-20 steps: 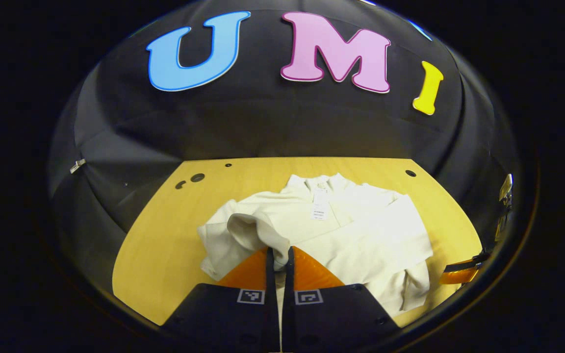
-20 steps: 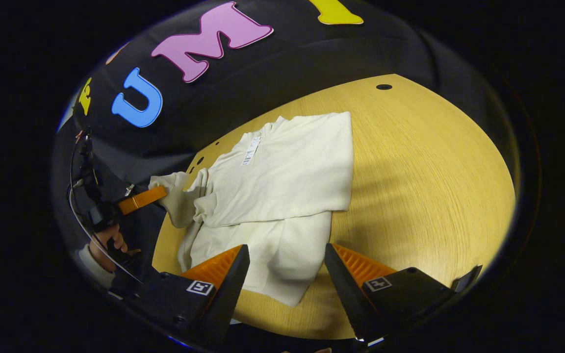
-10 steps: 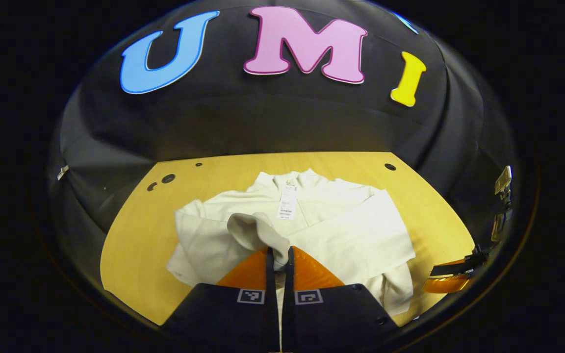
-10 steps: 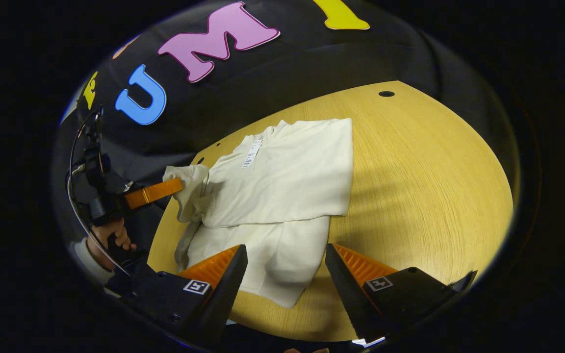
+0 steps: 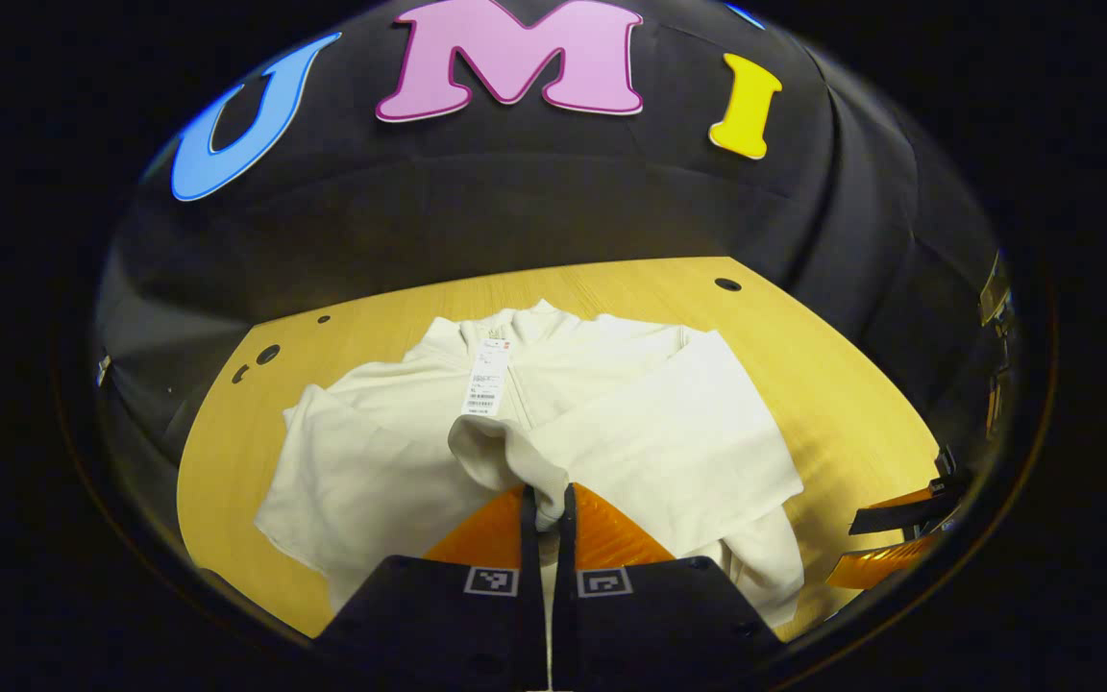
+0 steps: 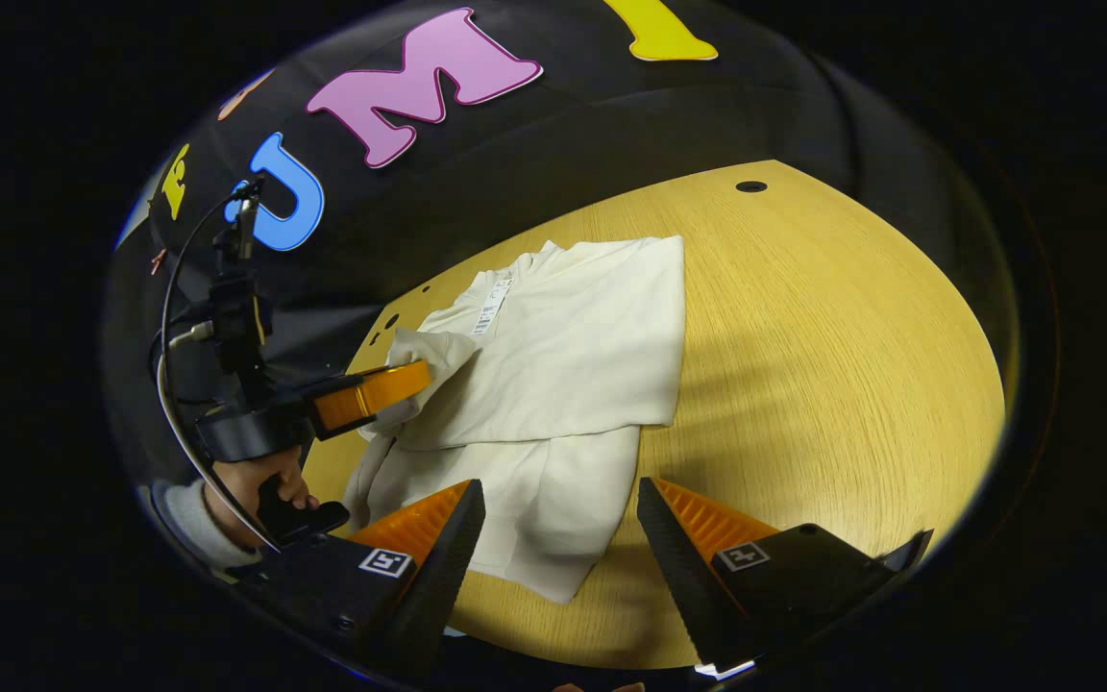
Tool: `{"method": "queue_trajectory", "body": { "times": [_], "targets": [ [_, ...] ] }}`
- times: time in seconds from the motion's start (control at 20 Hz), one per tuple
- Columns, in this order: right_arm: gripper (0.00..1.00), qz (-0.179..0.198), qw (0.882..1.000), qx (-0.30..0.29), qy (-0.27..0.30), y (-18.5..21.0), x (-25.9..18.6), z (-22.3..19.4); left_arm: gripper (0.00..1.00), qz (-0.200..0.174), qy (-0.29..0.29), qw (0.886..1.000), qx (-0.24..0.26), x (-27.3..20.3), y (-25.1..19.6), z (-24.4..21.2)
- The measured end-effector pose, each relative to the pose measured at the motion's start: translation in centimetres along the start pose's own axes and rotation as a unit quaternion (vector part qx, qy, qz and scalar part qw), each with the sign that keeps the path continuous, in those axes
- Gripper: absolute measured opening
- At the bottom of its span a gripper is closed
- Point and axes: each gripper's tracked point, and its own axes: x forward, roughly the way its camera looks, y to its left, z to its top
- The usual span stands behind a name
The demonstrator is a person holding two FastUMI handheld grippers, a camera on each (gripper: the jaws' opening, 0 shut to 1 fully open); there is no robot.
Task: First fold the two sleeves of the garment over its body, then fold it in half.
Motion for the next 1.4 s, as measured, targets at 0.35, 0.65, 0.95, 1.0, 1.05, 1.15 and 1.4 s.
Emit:
{"method": "queue_trajectory", "body": {
  "times": [0.35, 0.65, 0.95, 1.0, 1.05, 1.15, 1.4],
  "targets": [
    [0.98, -0.002, 1.0, 0.005, 0.002, -0.4, -0.3, -0.3, 0.1, -0.003, 0.035, 0.999, 0.024, 2.1, -1.4, -2.7],
    [0.98, -0.004, 1.0, 0.006, 0.001, -0.4, -0.5, -0.5, 0.44, -0.009, 0.049, 0.998, 0.049, 2.5, -2.7, -3.9],
    [0.98, -0.006, 1.0, -0.008, 0.005, 0.0, -0.9, -1.1, 0.99, -0.003, 0.033, 0.998, 0.056, -0.1, -1.9, -3.6],
    [0.98, -0.006, 1.0, -0.011, 0.006, 0.1, -0.8, -1.2, 0.98, -0.004, 0.028, 0.998, 0.049, -0.9, -1.6, -3.7],
    [0.98, -0.006, 1.0, -0.014, 0.008, 0.3, -0.8, -1.3, 0.98, -0.004, 0.024, 0.999, 0.04, -2.0, -1.1, -3.8],
    [0.98, -0.006, 1.0, -0.018, 0.011, 0.6, -0.7, -1.6, 0.99, 0.001, 0.018, 1.0, 0.022, -4.2, 0.3, -4.3],
    [0.98, -0.016, 0.999, -0.023, 0.025, 0.7, -0.1, -2.8, 0.99, 0.026, 0.025, 0.999, -0.009, -9.7, 4.5, -7.9]
  ]
}}
